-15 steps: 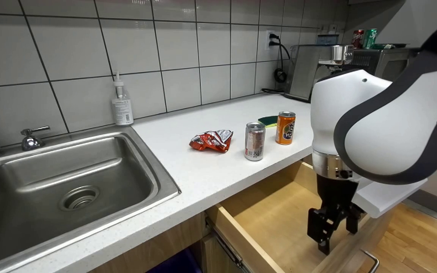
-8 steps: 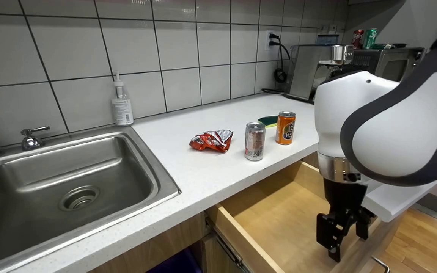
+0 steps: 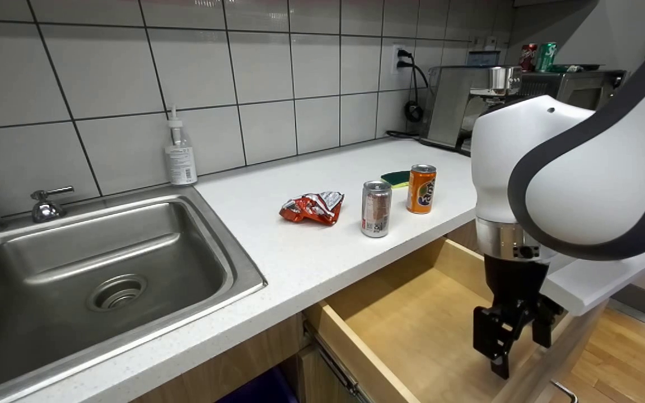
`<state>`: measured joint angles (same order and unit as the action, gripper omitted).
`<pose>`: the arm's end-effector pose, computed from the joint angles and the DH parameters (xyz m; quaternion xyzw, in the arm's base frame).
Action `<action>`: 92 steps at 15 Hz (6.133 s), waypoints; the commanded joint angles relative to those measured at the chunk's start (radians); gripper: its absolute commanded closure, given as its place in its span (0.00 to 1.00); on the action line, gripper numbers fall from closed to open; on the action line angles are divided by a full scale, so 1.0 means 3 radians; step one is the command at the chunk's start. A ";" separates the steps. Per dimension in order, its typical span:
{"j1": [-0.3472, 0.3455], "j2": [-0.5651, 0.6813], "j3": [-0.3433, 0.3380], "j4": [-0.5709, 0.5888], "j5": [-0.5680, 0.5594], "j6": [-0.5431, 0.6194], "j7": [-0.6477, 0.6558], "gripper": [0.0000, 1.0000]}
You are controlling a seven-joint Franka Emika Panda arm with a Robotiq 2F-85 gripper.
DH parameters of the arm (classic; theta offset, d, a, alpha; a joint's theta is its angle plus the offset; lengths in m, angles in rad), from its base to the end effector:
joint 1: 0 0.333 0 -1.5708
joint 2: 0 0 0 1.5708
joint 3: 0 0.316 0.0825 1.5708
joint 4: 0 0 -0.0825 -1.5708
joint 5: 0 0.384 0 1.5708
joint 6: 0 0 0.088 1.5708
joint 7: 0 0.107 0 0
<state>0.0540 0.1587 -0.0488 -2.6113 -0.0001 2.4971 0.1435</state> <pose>0.4036 0.0012 0.1775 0.9883 -0.0686 -0.1353 0.0140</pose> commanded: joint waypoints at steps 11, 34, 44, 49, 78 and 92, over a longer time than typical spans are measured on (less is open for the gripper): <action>-0.0214 -0.0484 -0.0078 0.0058 -0.0321 -0.0449 -0.0021 0.00; -0.0270 -0.0580 -0.0008 0.1098 -0.0887 -0.0621 -0.0385 0.00; -0.0224 -0.0099 0.0058 0.1755 -0.0728 -0.0732 -0.0779 0.00; -0.0223 -0.0079 0.0130 0.1864 -0.0477 -0.0855 -0.1167 0.00; -0.0169 0.0184 0.0141 0.2148 -0.0434 -0.0828 -0.0980 0.00; -0.0177 0.0706 0.0126 0.2649 -0.0412 -0.0819 -0.0863 0.00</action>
<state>0.0025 0.3220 -0.0125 -1.8900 -0.1223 2.2741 -0.1273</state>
